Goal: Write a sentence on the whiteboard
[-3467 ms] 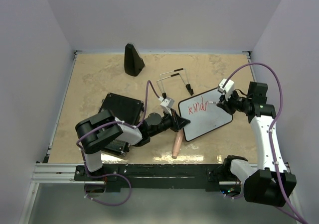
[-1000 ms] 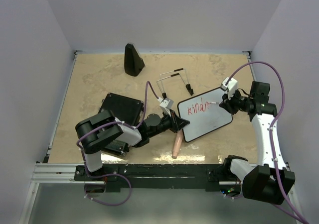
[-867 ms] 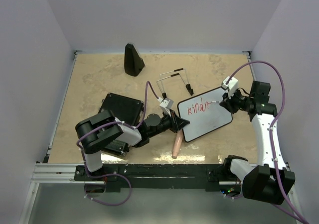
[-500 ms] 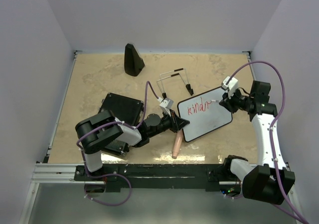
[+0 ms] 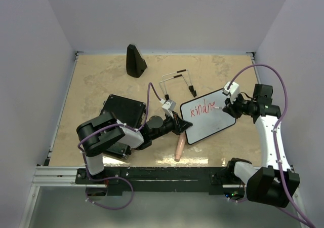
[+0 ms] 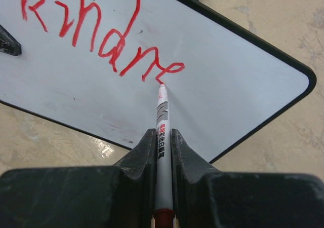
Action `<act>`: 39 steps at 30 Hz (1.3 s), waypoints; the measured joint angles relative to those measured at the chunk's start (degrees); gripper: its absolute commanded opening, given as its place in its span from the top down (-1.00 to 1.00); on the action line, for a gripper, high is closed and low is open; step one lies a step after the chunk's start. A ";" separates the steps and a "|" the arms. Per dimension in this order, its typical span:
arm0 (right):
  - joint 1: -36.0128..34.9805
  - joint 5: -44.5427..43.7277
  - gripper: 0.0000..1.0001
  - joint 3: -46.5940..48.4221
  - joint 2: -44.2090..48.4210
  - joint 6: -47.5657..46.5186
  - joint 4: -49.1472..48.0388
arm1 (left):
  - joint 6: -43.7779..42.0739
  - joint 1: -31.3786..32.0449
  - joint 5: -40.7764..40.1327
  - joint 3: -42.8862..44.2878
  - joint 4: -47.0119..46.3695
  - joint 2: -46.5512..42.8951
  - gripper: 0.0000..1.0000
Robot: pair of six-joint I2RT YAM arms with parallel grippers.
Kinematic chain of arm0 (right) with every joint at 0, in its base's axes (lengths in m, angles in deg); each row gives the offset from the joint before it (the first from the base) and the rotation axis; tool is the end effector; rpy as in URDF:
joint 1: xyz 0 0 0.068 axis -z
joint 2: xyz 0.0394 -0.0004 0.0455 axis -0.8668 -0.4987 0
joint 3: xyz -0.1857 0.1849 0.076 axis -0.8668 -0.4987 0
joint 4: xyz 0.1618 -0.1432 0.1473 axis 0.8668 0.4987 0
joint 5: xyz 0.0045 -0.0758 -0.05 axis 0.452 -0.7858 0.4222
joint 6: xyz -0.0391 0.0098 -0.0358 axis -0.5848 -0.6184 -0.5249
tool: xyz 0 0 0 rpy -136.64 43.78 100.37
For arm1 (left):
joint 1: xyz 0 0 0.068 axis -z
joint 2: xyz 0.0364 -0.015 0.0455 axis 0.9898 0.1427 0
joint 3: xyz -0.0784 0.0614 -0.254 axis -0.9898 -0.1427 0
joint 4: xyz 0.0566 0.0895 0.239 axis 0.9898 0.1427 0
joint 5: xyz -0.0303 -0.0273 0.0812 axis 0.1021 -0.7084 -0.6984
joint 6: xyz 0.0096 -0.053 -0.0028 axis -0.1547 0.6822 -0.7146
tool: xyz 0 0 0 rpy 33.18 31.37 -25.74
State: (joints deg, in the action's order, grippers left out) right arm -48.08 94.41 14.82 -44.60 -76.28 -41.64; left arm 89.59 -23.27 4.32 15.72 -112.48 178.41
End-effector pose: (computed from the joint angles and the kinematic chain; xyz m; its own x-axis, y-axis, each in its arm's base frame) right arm 0.2053 -0.0202 0.2902 -0.3170 -0.5485 -0.7737 -0.7475 0.6466 -0.1521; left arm 0.1780 -0.2922 0.1565 -0.6331 -0.3057 -0.7112 0.5878 0.4080 -0.6986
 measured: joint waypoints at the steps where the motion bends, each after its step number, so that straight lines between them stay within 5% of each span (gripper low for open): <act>1: 0.00 -0.46 1.00 -0.28 0.33 0.68 -0.46 | 0.00 0.00 -0.02 0.00 0.00 0.00 1.00; 39: 0.37 -2.58 1.00 -1.53 7.19 7.13 -6.32 | -0.55 0.07 0.81 0.00 -0.13 0.00 1.00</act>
State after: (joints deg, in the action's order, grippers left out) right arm -47.71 91.83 13.29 -37.41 -69.16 -47.96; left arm 89.04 -23.21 5.13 15.72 -112.61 178.41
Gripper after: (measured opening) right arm 0.135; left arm 0.077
